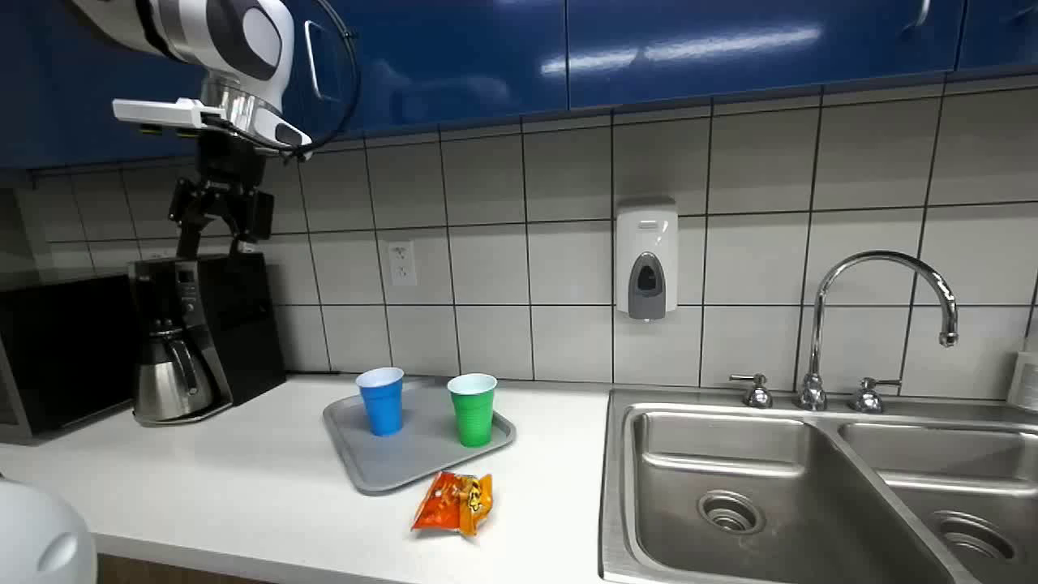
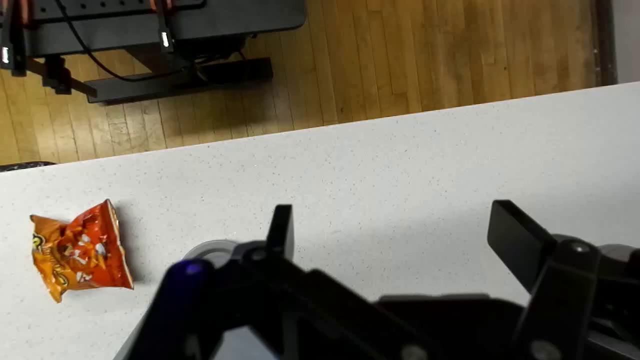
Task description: Remove the cups from the tray and put them on the counter.
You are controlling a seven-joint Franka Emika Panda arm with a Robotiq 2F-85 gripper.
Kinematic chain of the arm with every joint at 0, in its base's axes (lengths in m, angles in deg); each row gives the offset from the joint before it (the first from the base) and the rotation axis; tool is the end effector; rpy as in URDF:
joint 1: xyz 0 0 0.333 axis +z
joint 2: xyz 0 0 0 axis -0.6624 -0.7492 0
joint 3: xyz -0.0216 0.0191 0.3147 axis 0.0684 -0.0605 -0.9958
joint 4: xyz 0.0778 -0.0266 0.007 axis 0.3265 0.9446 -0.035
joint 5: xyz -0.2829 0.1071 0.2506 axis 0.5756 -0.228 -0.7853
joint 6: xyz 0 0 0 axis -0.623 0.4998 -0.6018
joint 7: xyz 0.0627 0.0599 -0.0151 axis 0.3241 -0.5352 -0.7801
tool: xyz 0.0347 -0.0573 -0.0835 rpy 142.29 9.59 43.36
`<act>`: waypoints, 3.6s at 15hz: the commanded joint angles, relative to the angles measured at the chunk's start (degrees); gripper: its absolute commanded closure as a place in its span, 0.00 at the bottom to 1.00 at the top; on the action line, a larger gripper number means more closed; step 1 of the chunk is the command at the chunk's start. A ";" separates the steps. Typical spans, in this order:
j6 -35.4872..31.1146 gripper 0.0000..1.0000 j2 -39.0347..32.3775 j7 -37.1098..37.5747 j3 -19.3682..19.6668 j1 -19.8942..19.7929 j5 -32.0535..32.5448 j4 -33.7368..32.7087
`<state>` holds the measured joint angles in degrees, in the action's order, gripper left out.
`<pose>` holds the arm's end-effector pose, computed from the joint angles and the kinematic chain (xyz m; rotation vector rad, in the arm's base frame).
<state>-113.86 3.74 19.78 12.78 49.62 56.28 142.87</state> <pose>0.4605 0.1856 0.5513 -2.9197 0.1109 0.3612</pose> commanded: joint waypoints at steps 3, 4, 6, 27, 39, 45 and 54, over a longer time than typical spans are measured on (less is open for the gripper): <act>0.10 0.00 -0.13 0.00 -0.10 -0.12 0.00 -0.13; 0.10 0.00 -0.13 0.00 -0.10 -0.12 0.00 -0.13; 0.10 0.00 -0.13 0.00 -0.10 -0.12 0.00 -0.13; -5.35 0.00 3.20 -4.78 0.24 -0.35 3.27 10.81; -19.02 0.00 1.06 -5.22 0.00 -0.28 9.02 18.45; -23.87 0.00 -1.41 -8.57 0.75 -0.40 12.81 17.57; -27.10 0.00 -6.89 -17.26 2.66 -0.64 13.39 14.78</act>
<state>-140.32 -0.76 5.69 15.28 49.44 68.75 160.10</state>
